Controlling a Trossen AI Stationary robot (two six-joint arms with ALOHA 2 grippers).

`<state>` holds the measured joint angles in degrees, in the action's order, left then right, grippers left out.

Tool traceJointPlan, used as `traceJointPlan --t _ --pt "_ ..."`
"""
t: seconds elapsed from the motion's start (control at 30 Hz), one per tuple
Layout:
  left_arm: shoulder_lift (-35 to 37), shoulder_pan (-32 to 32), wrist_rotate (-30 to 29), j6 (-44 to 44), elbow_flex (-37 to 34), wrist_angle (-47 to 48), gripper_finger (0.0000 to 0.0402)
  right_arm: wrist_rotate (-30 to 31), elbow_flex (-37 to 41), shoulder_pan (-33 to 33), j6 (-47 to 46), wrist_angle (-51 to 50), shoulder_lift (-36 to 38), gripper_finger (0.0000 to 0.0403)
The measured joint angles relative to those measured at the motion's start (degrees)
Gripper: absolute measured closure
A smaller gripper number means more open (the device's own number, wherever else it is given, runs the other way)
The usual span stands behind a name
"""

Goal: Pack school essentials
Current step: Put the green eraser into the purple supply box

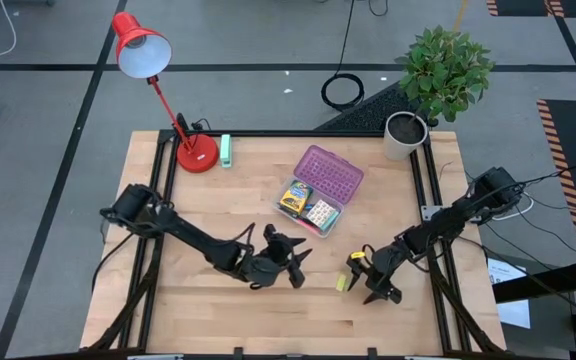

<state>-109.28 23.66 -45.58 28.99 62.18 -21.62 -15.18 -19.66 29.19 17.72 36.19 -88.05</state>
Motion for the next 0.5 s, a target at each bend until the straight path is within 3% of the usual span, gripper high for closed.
traceJointPlan --t 0.2,0.5 --pt "-0.40 0.00 0.59 -2.46 2.69 0.71 0.0238 -0.10 0.00 -2.53 1.98 5.02 0.00 0.0139" --pt "-0.39 0.00 0.52 -5.89 4.51 0.94 0.0238 -4.67 -0.07 -9.66 3.41 4.20 0.00 0.0144"
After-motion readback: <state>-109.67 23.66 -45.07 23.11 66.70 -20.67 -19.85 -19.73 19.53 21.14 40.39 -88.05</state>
